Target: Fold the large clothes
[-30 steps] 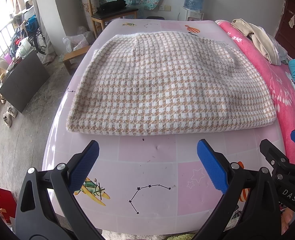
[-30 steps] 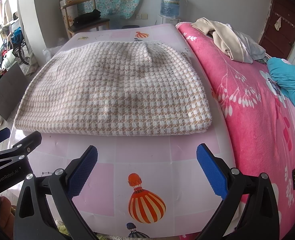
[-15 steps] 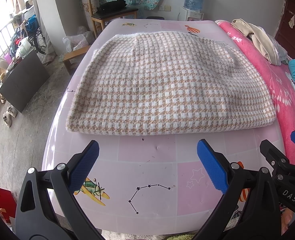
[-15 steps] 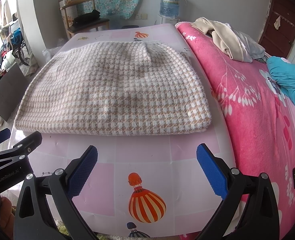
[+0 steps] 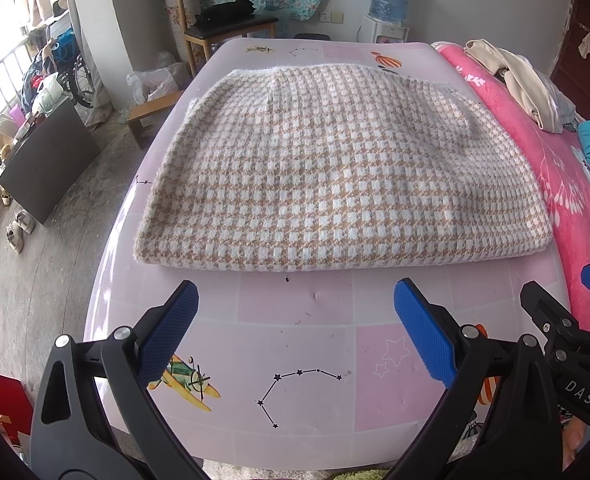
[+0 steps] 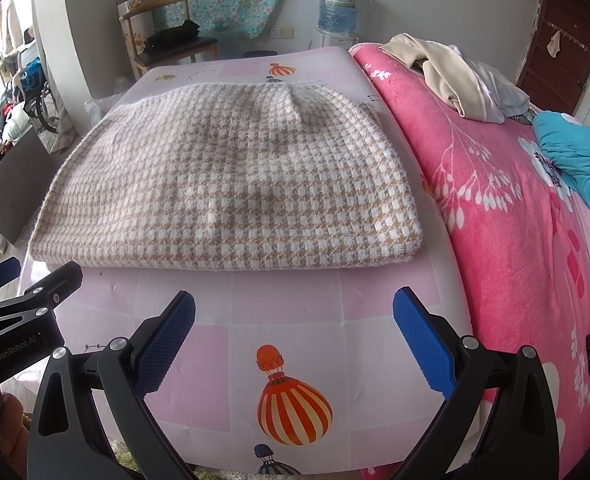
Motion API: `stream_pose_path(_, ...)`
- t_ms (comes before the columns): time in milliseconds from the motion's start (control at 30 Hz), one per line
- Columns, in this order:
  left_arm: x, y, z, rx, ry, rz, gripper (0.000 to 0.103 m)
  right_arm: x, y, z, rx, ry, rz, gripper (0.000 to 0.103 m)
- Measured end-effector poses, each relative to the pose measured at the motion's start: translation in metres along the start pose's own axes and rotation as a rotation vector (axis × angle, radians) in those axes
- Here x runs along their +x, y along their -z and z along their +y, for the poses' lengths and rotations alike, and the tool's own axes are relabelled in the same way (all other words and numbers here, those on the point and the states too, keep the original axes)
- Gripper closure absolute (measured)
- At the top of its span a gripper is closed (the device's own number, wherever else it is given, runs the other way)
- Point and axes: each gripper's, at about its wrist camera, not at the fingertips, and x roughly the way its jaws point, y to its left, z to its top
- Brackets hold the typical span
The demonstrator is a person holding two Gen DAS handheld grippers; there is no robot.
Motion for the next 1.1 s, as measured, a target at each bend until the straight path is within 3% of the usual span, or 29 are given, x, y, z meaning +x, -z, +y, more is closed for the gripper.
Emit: stream_pose_path(1100, -0.0013, 0.0012, 0.0008, -0.001, 0.001, -0.003, 0.008, -0.0027, -0.0002, 0.0028, -0.002, 0.001, -0.001, 0.006)
